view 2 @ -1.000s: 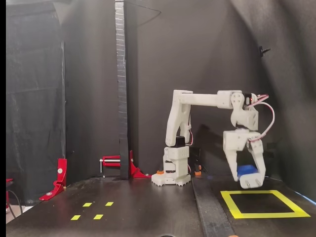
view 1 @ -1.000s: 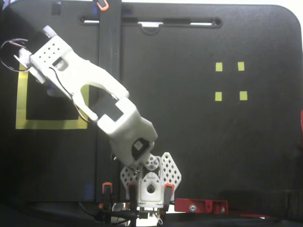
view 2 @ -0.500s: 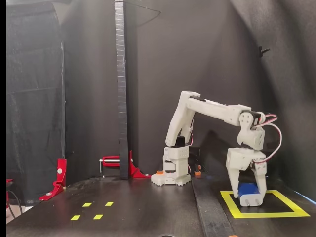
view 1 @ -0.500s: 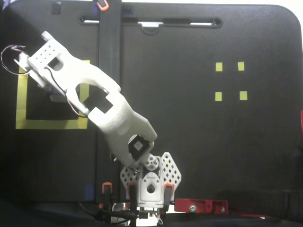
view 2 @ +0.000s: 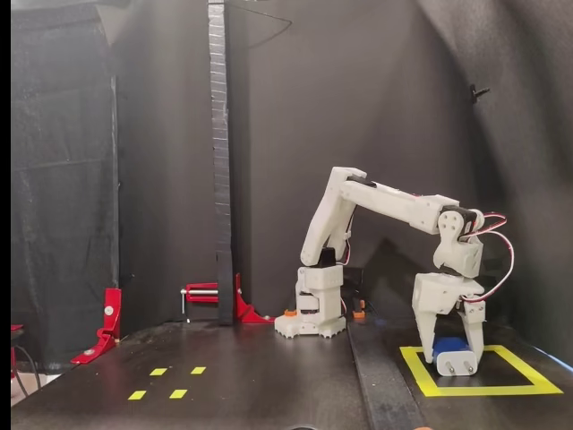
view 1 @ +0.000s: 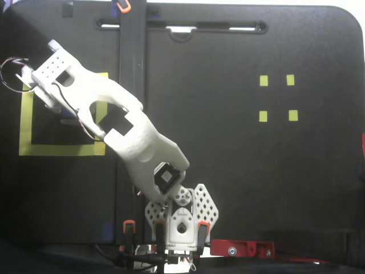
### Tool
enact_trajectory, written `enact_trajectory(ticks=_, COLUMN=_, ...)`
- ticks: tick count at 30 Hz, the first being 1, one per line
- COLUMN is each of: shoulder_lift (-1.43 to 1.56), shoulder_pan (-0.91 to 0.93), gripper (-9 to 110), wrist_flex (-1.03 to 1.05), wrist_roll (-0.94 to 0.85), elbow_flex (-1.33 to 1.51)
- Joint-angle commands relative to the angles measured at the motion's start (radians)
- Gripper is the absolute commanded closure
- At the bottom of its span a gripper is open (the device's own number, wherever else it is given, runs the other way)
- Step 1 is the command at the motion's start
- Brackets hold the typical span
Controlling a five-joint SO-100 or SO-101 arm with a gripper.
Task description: Grasp the block and place it in the designated area.
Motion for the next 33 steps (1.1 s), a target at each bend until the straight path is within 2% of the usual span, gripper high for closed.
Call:
enact_trajectory(ticks=1, shoulder_lift=-0.005, shoulder_pan=0.003, gripper=85, wrist_flex=-0.012, wrist_roll=0.002, elbow_flex=-0.012)
enact_trajectory(ticks=5, shoulder_lift=0.000, shoulder_pan=0.003, gripper=83, wrist_flex=-0.012, wrist_roll=0.002, elbow_flex=-0.012)
enact_trajectory(ticks=8, shoulder_lift=0.003, shoulder_pan=0.009, gripper=70, wrist_flex=-0.011, wrist_roll=0.000, elbow_flex=-0.012)
enact_trajectory(ticks=10, shoulder_lift=0.005, shoulder_pan=0.011, gripper=66, wrist_flex=-0.003, wrist_roll=-0.011, elbow_flex=-0.012)
enact_trajectory(ticks=17, shoulder_lift=0.015, shoulder_pan=0.009, gripper=61, wrist_flex=0.021, wrist_roll=-0.038, elbow_flex=-0.012)
enact_trajectory(ticks=33, shoulder_lift=0.055, shoulder_pan=0.020, gripper=60, wrist_flex=0.038, wrist_roll=-0.052, elbow_flex=-0.015)
